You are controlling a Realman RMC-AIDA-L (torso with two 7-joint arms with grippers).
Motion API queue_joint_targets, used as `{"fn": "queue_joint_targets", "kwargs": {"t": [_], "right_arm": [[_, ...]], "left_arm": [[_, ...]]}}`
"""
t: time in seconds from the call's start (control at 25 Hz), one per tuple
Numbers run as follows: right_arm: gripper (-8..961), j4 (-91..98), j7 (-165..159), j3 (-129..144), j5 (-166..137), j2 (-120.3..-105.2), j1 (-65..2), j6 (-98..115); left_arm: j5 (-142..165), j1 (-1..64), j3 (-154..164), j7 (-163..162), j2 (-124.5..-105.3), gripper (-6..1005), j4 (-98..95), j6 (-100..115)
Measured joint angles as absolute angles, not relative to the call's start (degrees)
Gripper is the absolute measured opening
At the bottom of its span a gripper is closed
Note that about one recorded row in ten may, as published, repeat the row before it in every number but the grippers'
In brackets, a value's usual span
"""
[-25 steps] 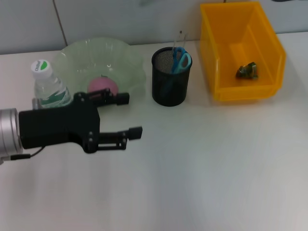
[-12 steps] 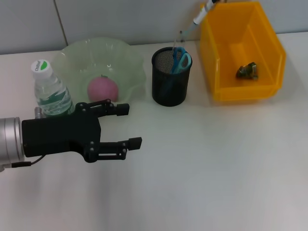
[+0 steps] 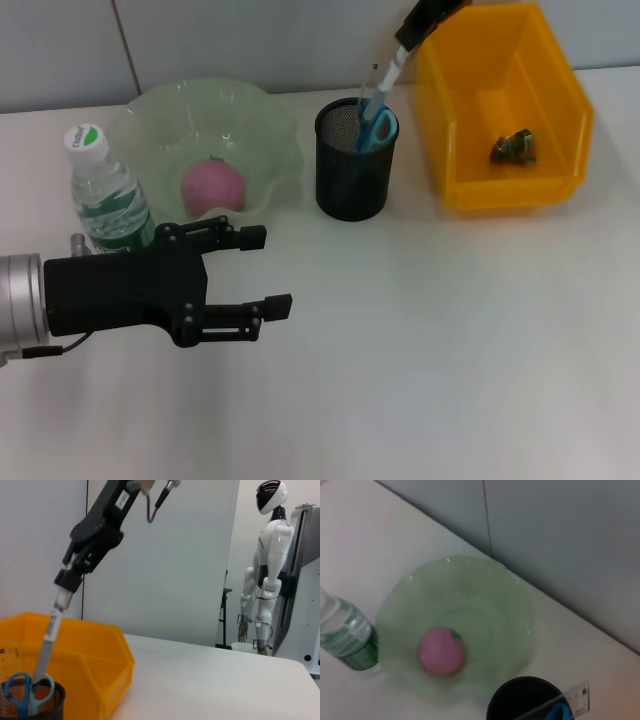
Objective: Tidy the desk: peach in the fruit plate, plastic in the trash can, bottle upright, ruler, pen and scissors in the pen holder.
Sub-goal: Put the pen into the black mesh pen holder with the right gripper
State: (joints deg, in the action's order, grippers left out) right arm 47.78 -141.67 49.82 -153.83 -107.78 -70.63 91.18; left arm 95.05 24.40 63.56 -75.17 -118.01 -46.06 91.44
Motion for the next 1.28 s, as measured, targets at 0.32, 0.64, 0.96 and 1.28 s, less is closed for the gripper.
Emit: {"fn": "queue_joint_targets", "kwargs": {"t": [0.32,0.64,0.96,1.28], "right_arm": [[173,39.13,-141.22,53.69,-153.83,-109.26,-72.39,81.44],[176,34.52,-141.11,56.97,-154.18,-110.78,-73.74,77.64],[180,34.4,-142.23,57.48,-154.65,-111.46,-73.66,76.99],[271,35.08,-143.15,57.48,-155.0,-111.66,-73.21,76.19]], "left_arm": [[95.1,24.03,63.66,-75.14,-118.02,832,-45.97,92.33],[97.7,23.82,63.49,-75.14,-118.11,832,-45.52,92.25],[99.22,23.81,63.28,-75.38,-118.13,832,-45.44,92.32],[99.24,23.82,63.28,-75.72,-118.01,832,-45.44,92.52]]}}
